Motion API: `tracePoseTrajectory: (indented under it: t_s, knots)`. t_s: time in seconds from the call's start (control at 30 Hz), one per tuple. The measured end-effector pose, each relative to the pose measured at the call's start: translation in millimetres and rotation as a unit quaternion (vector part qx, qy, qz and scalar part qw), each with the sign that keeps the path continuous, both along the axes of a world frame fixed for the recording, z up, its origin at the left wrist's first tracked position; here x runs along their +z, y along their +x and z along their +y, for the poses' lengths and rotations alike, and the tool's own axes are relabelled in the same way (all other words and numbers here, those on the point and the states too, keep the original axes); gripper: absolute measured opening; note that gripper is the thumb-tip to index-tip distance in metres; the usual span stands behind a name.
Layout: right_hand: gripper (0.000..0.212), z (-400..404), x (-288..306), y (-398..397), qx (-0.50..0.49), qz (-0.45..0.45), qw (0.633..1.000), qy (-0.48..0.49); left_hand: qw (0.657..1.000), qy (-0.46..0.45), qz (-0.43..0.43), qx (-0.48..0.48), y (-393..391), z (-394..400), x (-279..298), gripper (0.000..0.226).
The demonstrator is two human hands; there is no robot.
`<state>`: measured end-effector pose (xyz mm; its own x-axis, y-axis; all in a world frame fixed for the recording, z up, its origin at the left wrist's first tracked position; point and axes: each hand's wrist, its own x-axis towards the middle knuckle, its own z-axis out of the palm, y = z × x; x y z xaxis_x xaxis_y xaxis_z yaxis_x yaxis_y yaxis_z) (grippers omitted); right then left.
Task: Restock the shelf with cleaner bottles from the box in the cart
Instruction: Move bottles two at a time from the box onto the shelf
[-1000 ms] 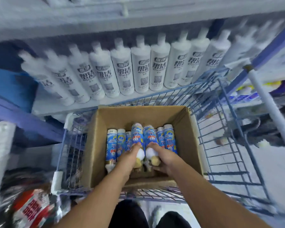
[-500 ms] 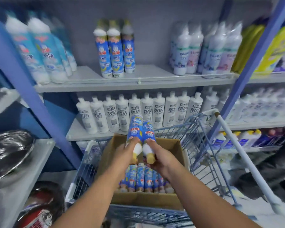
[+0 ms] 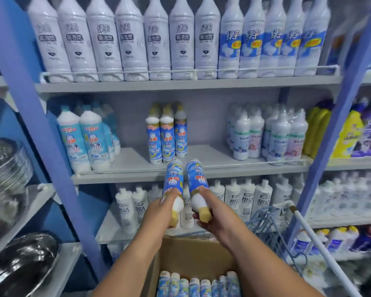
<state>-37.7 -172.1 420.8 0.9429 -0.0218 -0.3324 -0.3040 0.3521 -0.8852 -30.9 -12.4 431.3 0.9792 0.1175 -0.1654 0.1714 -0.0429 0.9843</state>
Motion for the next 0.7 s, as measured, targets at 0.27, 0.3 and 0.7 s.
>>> tracePoseTrajectory:
  t_s: [0.27, 0.3, 0.7]
  knots:
    - [0.048, 21.8, 22.4, 70.3, -0.039, -0.008, 0.999, 0.005, 0.999, 0.003, 0.02, -0.036, 74.8, 21.3, 17.4, 0.044]
    - [0.047, 23.4, 22.2, 76.4, -0.045, -0.001, 0.999, 0.003, 0.999, 0.004, 0.028, -0.039, 82.7, 23.2, 17.4, 0.043]
    - [0.049, 23.0, 23.5, 123.5, -0.007, 0.023, 0.993, -0.117, 0.996, -0.039, 0.071, -0.036, 130.2, 22.4, 10.5, 0.046]
